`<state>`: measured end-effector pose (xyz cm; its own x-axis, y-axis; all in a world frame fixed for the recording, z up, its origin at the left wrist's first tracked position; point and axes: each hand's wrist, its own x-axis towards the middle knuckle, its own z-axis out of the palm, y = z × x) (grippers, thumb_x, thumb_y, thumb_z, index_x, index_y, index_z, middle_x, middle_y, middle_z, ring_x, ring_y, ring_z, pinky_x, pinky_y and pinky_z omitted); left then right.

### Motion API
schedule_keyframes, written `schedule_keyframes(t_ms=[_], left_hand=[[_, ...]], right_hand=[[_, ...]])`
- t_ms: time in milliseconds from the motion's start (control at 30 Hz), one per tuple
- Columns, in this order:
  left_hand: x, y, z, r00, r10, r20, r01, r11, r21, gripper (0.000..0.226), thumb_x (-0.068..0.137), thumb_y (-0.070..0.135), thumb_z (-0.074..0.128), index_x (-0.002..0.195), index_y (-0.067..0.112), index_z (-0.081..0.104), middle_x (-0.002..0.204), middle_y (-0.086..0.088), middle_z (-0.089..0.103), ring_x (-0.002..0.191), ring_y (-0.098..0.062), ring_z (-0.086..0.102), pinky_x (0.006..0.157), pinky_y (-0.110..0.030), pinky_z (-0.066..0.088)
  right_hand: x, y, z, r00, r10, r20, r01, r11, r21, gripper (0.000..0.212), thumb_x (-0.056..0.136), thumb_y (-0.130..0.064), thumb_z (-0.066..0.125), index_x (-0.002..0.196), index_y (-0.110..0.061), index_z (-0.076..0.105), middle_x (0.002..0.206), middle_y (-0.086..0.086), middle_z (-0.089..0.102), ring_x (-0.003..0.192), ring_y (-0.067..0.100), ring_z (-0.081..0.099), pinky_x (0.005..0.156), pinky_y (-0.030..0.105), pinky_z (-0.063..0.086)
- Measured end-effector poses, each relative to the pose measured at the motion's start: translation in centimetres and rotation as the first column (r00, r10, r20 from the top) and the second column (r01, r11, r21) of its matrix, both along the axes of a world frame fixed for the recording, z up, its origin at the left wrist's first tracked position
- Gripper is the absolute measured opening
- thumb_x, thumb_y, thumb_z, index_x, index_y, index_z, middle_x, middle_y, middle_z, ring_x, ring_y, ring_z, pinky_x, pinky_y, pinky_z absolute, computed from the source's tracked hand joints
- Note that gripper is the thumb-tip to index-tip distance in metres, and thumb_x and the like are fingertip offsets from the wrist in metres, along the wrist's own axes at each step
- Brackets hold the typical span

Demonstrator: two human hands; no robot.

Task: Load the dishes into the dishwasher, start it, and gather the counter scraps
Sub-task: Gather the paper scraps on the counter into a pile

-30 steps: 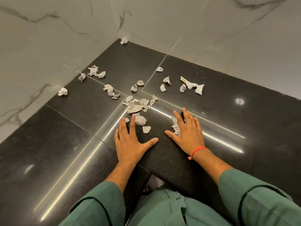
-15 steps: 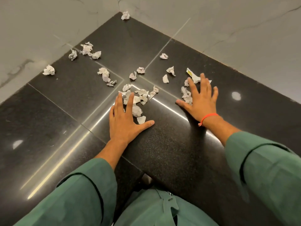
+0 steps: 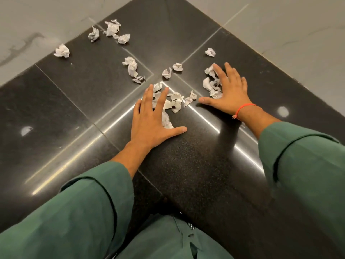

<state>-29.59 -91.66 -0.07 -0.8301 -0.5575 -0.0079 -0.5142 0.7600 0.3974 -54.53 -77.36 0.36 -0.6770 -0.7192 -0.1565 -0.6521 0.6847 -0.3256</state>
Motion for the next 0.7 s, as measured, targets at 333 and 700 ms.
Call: schedule_keyframes(t_ms=[333, 700], left_hand=[[-0.7, -0.6, -0.6, 0.998, -0.059, -0.003, 0.059, 0.997, -0.045, 0.111, 0.071, 0.094, 0.049, 0.159, 0.043, 0.004, 0.169, -0.005, -0.001, 0.156, -0.02, -0.002, 0.125, -0.053, 0.009], [-1.6, -1.1, -1.1, 0.988, -0.156, -0.004, 0.155, 0.985, -0.071, 0.103, 0.077, 0.089, 0.046, 0.159, 0.043, 0.003, 0.169, -0.006, -0.002, 0.156, -0.023, 0.0, 0.123, -0.057, 0.01]], right_hand=[[5.9, -2.4, -2.2, 0.939, 0.196, -0.284, -0.247, 0.957, -0.154, 0.054, 0.1, -0.058, 0.039, 0.144, -0.029, 0.049, 0.153, 0.003, 0.044, 0.143, 0.028, 0.037, 0.115, 0.052, 0.028], [9.7, -1.7, -0.8, 0.971, 0.011, -0.241, -0.041, 0.992, -0.121, 0.033, 0.105, -0.038, 0.044, 0.095, -0.011, 0.059, 0.093, 0.008, 0.062, 0.078, 0.034, 0.061, 0.059, 0.035, 0.033]])
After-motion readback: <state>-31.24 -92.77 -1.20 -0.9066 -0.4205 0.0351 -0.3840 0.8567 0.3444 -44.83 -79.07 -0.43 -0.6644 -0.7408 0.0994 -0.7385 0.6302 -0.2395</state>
